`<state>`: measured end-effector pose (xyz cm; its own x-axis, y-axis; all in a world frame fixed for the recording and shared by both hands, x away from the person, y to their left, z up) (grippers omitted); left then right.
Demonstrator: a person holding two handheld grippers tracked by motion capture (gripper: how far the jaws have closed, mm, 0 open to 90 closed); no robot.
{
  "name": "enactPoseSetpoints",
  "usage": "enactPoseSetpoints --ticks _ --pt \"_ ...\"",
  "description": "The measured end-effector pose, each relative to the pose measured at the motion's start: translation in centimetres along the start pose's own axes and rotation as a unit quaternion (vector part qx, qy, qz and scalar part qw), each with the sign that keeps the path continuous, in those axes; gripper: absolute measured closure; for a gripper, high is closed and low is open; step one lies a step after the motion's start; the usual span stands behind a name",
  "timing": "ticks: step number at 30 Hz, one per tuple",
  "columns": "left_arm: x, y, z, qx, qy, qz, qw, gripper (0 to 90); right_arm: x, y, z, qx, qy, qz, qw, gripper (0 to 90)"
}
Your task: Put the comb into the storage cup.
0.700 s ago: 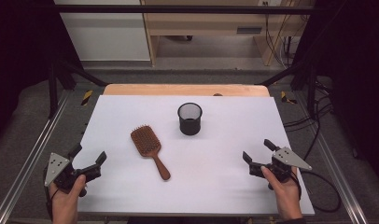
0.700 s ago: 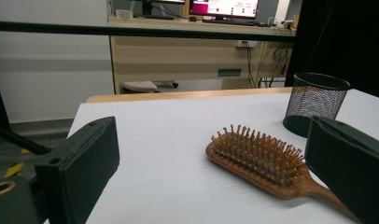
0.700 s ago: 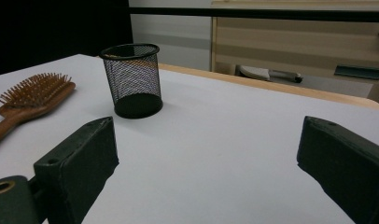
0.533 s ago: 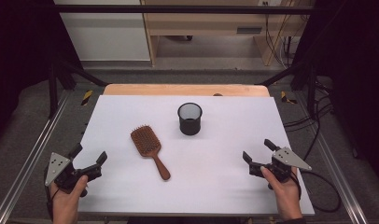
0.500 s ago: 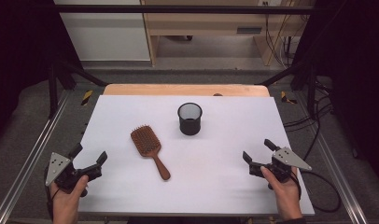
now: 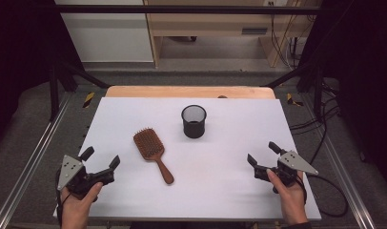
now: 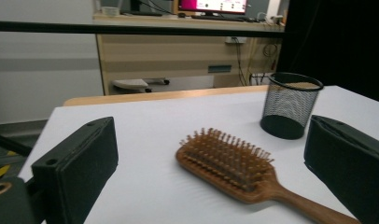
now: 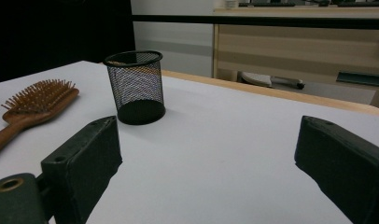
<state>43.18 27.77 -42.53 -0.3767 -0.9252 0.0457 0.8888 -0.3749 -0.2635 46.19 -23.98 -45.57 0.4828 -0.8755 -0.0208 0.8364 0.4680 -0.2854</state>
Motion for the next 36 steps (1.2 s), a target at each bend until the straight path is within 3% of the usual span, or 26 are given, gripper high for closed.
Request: enactPoseSetpoints --ticks 4,5,6,8,13,14,16,19,21,24,25,26,27,28,29,30,32,33,34,36 --pt "2.6 1.1 1.4 -0.009 0.017 -0.012 0.9997 4.2 0.0 0.0 0.0 -0.001 -0.001 0.000 1.0000 7.1" --pt "2.6 1.1 1.4 -0.009 0.017 -0.012 0.9997 4.5 0.1 0.0 0.0 0.000 0.000 -0.002 1.0000 7.1" --pt "3.8 1.7 2.0 -0.014 0.024 -0.023 0.9993 4.7 0.1 0.0 0.0 0.001 0.002 -0.002 1.0000 7.0" --pt "4.5 2.2 2.4 -0.016 0.030 -0.029 0.9990 5.7 0.3 0.0 0.0 0.001 0.003 -0.002 1.0000 7.0" --pt "6.9 4.5 4.0 -0.020 0.039 -0.051 0.9977 8.1 0.2 0.0 0.0 0.001 0.004 0.000 1.0000 6.8" --pt "7.6 5.3 4.2 -0.025 0.032 -0.053 0.9978 10.0 0.0 0.1 0.0 -0.001 0.001 0.002 1.0000 6.7" --pt "8.2 5.8 4.1 -0.030 0.030 -0.059 0.9974 10.5 0.0 0.1 0.0 -0.001 0.002 0.003 1.0000 6.6" --pt "9.8 6.6 3.6 -0.040 0.045 -0.067 0.9960 14.5 -0.3 0.1 0.0 -0.004 -0.003 0.003 1.0000 6.5" --pt "10.9 6.9 2.8 -0.061 0.056 -0.080 0.9934 22.2 -0.3 0.1 -0.1 -0.007 -0.002 0.004 1.0000 6.5" --pt "11.6 6.9 2.2 -0.071 0.055 -0.085 0.9923 33.1 -0.2 0.1 -0.1 -0.006 0.001 0.002 1.0000 6.8" --pt "12.2 7.1 1.6 -0.086 0.064 -0.090 0.9902 35.0 -0.2 0.0 -0.1 -0.006 0.000 0.002 1.0000 6.8" --pt "12.2 7.1 1.6 -0.086 0.064 -0.090 0.9902 39.7 -0.2 0.0 -0.1 -0.006 0.000 0.002 1.0000 6.8" --pt "12.6 7.3 1.1 -0.095 0.066 -0.096 0.9887 39.7 -0.2 0.0 -0.1 -0.005 0.000 0.001 1.0000 6.8" --pt "12.8 7.5 0.6 -0.105 0.060 -0.105 0.9871 49.3 -0.2 0.1 0.0 -0.006 -0.001 0.002 1.0000 6.8" --pt "13.0 7.7 0.2 -0.115 0.054 -0.114 0.9854 49.3 -0.2 0.1 0.0 -0.006 -0.001 0.002 1.0000 6.8" --pt "13.3 7.9 -0.3 -0.124 0.052 -0.126 0.9829 59.3 -0.4 0.2 -0.1 -0.009 0.000 0.003 1.0000 6.8" --pt "13.7 8.5 -1.0 -0.146 0.048 -0.149 0.9768 61.5 -0.4 0.2 -0.1 -0.009 -0.001 0.004 0.9999 6.8" --pt "13.8 8.9 -1.5 -0.166 0.059 -0.153 0.9725 69.8 -0.4 0.2 -0.1 -0.009 -0.003 0.004 0.9999 6.8" --pt "13.8 8.9 -1.5 -0.166 0.059 -0.153 0.9725 72.9 -0.4 0.2 -0.1 -0.009 -0.003 0.004 0.9999 6.8" --pt "13.8 9.0 -2.2 -0.184 0.057 -0.158 0.9684 76.4 -0.4 0.2 -0.1 -0.010 -0.002 0.004 0.9999 6.8"
Point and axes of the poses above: each handheld gripper's, and its own axes: y roughly forward along the jaws, z roughly out of its top, x roughly to its right, the point moved 4 cm from there along y, roughly forward along the jaws, and after that the axes turned 7 degrees about -x, right-handed, at the moved point
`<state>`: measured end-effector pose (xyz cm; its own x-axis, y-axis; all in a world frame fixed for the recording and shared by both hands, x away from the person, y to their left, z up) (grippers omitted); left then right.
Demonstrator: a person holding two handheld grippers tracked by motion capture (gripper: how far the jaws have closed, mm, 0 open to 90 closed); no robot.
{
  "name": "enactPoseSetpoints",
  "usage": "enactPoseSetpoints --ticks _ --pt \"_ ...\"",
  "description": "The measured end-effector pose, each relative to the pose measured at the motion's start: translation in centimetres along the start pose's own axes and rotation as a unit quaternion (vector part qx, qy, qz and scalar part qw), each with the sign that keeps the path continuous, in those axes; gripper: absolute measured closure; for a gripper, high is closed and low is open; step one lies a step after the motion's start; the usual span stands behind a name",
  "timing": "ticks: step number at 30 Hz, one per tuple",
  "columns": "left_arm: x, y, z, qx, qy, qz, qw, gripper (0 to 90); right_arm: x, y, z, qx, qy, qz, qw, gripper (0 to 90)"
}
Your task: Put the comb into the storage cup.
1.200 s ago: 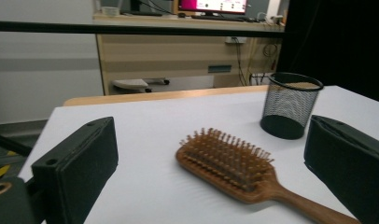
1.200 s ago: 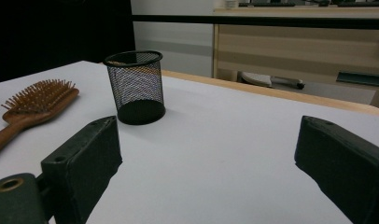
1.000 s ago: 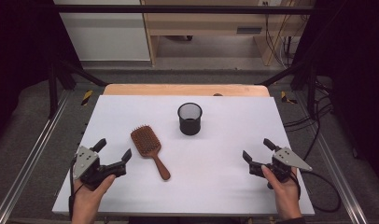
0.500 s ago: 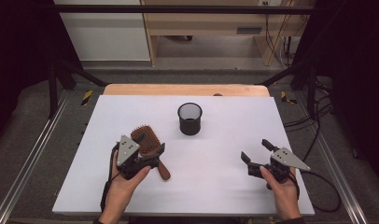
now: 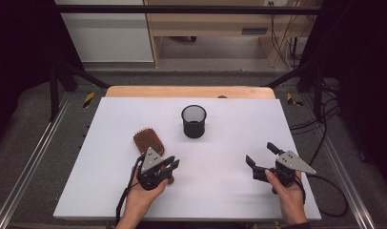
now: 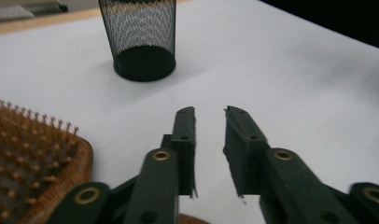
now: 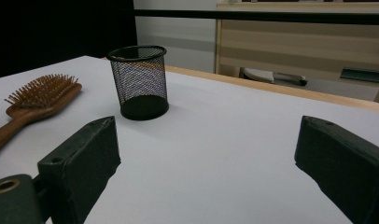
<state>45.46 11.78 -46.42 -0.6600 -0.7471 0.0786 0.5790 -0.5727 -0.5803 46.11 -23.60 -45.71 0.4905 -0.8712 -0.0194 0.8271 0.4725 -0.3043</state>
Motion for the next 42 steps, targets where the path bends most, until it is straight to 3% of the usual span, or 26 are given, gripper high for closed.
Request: enactPoseSetpoints --ticks 1,3,4,12,24,31,42 --pt "0.0 0.2 -0.3 -0.008 0.000 -0.004 1.0000 83.4 0.1 -0.1 0.0 0.002 0.000 0.000 1.0000 6.8" --pt "-0.1 0.8 -0.9 -0.034 -0.003 -0.011 0.9994 88.0 0.1 -0.1 0.1 0.003 0.000 0.000 1.0000 6.9" --pt "-0.1 0.8 -0.9 -0.034 -0.003 -0.011 0.9994 89.6 0.1 -0.1 0.1 0.003 0.000 0.000 1.0000 6.9" --pt "-0.1 1.5 -2.0 -0.077 -0.003 -0.008 0.9970 90.0 -0.1 0.1 0.0 -0.006 -0.005 0.004 1.0000 6.8" --pt "-0.1 1.9 -2.8 -0.112 0.003 -0.005 0.9937 90.0 -0.2 0.0 0.0 -0.006 -0.006 0.006 0.9999 6.7" --pt "-0.4 1.2 -3.3 -0.123 0.001 -0.001 0.9924 90.0 -0.1 0.1 0.0 -0.007 -0.004 0.006 1.0000 6.8" --pt "-2.8 -1.5 -4.7 -0.133 -0.029 0.019 0.9905 90.0 -0.2 0.1 -0.1 -0.009 -0.005 0.009 0.9999 6.7"
Point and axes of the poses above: each handheld gripper's, and its own axes: y roughly forward along the jaws, z roughly out of its top, x roughly to its right, the point moved 4 cm from there along y, roughly forward along the jaws, and after that the axes turned 7 degrees about -x, right-handed, at the moved point
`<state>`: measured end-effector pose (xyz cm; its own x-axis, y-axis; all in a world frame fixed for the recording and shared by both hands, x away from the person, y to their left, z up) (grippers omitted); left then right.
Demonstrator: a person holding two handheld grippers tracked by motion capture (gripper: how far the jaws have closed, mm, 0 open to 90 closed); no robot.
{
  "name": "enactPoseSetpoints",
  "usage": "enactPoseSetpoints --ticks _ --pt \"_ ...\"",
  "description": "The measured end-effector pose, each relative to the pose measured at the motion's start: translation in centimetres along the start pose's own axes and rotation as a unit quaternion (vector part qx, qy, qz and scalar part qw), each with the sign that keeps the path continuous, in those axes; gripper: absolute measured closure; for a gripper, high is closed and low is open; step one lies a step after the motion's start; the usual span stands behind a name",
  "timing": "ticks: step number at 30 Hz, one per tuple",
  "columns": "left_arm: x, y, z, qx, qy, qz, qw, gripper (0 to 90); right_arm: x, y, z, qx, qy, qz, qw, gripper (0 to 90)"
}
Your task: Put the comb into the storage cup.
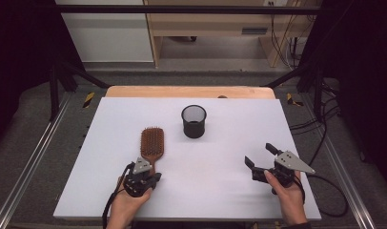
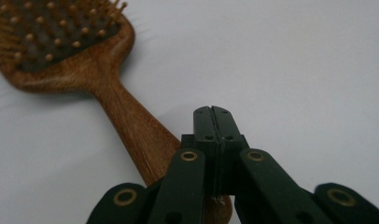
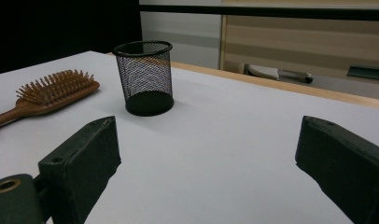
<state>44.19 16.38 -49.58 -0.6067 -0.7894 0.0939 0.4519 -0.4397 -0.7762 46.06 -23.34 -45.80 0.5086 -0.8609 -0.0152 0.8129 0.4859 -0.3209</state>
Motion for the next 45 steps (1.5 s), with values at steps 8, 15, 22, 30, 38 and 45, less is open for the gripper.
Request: enactPoseSetpoints --ticks 8,15,22,30,38,45 --pt "-2.0 -1.0 -1.1 -0.004 -0.021 0.013 0.9997 90.0 -0.2 0.0 0.0 -0.001 -0.001 0.003 1.0000 6.7" --pt "-3.2 -1.5 -1.3 -0.006 -0.025 0.027 0.9993 90.0 0.0 -0.1 0.0 0.001 -0.002 0.000 1.0000 6.7" --pt "-4.5 -1.8 -1.5 -0.013 -0.020 0.046 0.9986 90.0 -0.2 0.1 0.0 -0.002 -0.002 0.003 1.0000 6.7" --pt "-5.4 -2.2 -1.4 -0.011 -0.012 0.059 0.9981 90.0 -0.2 0.1 0.0 -0.003 -0.005 0.005 1.0000 6.7" --pt "-6.1 -2.0 -1.6 -0.017 -0.007 0.066 0.9976 90.0 -0.2 0.2 -0.1 -0.006 -0.004 0.007 0.9999 6.6" --pt "-6.9 -1.9 -1.6 -0.012 -0.009 0.074 0.9971 90.0 -0.3 0.3 -0.1 -0.007 -0.007 0.009 0.9999 6.6"
Point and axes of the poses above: each handheld gripper's, and its own axes: y roughly forward along the jaws, z roughly out of its top, x roughly to its right, the point moved 4 cm from there along y, roughly forward along the jaws, and after that the axes turned 7 degrees about -x, right-handed, at the moved point
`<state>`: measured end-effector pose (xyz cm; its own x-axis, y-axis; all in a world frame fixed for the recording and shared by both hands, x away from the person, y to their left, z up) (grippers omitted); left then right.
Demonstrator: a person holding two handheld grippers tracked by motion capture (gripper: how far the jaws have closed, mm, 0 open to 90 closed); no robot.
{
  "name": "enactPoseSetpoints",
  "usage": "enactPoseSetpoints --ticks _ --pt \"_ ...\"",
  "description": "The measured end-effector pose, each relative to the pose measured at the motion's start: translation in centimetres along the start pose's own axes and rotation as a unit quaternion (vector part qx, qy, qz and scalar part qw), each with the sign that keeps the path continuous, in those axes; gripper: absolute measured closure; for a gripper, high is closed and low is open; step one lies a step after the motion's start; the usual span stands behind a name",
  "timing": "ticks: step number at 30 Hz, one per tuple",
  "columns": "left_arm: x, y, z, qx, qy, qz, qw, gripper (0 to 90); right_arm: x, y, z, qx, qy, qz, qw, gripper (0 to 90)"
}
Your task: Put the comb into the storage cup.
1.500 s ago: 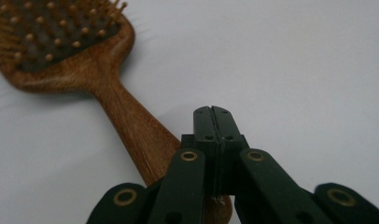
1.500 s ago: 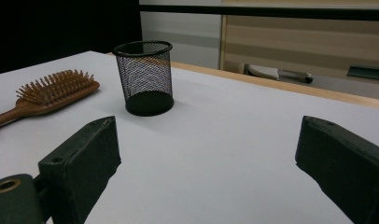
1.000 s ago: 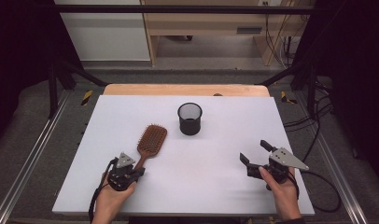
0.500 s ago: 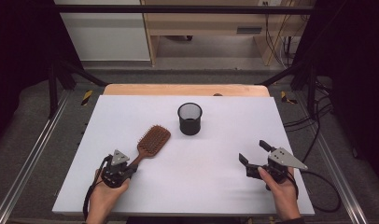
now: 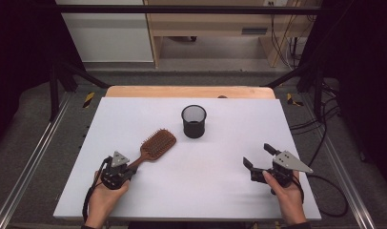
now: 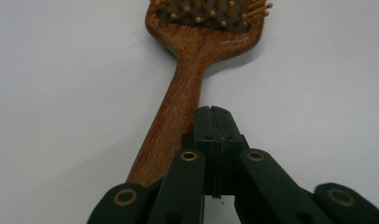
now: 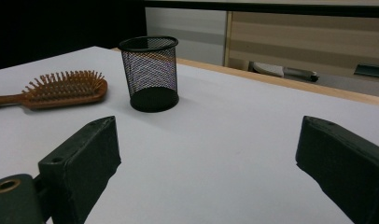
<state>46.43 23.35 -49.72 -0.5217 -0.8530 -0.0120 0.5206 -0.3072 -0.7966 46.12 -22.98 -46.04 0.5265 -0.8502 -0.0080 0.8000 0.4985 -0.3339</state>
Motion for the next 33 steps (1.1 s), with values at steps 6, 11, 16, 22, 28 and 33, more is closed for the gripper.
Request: enactPoseSetpoints --ticks 6,11,16,22,28,33 --pt "-0.2 -0.2 0.1 0.009 0.002 0.002 1.0000 90.0 -0.1 0.1 0.0 -0.002 0.003 0.002 1.0000 6.5" --pt "-0.1 -0.1 0.1 0.004 0.007 0.003 1.0000 90.0 0.0 -0.1 0.0 0.002 0.003 0.002 1.0000 6.4" --pt "-0.2 0.0 0.1 0.004 0.007 0.002 1.0000 90.0 0.0 -0.1 0.1 0.002 0.002 0.002 1.0000 6.4" --pt "0.2 -0.6 0.4 0.012 0.011 -0.003 0.9999 90.0 0.0 -0.1 0.1 0.003 0.005 0.002 1.0000 6.4" --pt "0.7 -1.4 1.1 0.027 0.019 -0.010 0.9994 90.0 0.0 -0.2 0.1 0.004 0.005 0.003 1.0000 6.3" --pt "0.6 -2.9 2.0 0.058 0.011 -0.013 0.9982 89.8 0.1 -0.2 0.0 0.003 0.006 0.000 1.0000 6.2"
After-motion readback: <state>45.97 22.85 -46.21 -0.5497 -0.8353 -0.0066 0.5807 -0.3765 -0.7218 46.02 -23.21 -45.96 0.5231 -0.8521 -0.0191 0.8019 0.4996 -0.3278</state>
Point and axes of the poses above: each handheld gripper's, and its own axes: y roughly forward along the jaws, z roughly out of its top, x roughly to its right, the point moved 4 cm from there along y, roughly forward along the jaws, and after that the axes turned 7 degrees about -x, right-handed, at the moved point
